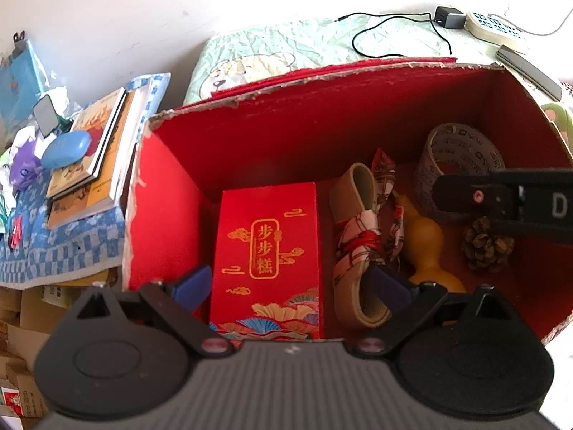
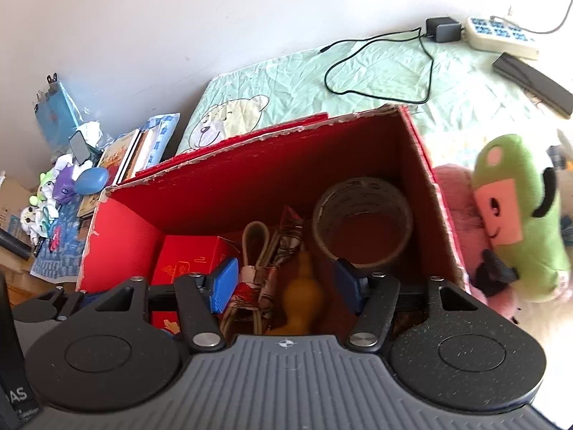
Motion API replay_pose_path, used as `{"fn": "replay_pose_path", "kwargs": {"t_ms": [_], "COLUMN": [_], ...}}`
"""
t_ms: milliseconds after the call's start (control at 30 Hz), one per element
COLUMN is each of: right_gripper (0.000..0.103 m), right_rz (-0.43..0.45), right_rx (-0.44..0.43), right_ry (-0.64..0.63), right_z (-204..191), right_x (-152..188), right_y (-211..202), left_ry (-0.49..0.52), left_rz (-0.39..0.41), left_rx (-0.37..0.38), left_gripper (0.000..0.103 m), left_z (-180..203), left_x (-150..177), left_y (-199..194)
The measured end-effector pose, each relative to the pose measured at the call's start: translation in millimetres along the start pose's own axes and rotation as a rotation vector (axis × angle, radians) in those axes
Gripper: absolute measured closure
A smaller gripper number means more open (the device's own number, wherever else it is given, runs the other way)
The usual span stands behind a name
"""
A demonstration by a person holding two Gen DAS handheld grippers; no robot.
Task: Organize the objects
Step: 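Withdraw the right gripper up and away from the red box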
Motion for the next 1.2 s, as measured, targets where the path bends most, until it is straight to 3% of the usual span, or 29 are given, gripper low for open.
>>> {"fn": "replay_pose_path", "kwargs": {"t_ms": [433,1200], "right_gripper": [0.036,0.034], "right_rz": [0.054,0.067], "right_rx": [0.047,0.111], "right_ry": [-0.002,-0.049], "right_z": [9.7,8.1], "right_x": [10.9,30.3], "right_y": [-26.8,-50.3], "left_ry": [-0.022,-0.068], "left_rz": [0.036,0.062], "left_rx": [-0.03,-0.031], "left_gripper": [0.006,0.005], "left_z": [7.1,7.6], "left_x": [5.9,22.6], "left_y": [-23.6,-56.5]}}
Point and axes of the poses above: each gripper's, at about its wrist camera, not at the fingertips, and y roughly the way its jaws point, z to its right, x to its underside, the point moved 8 cm from there along y, roughly the way its jaws point, and after that the axes turned 10 degrees about -z, right-handed, at the moved point
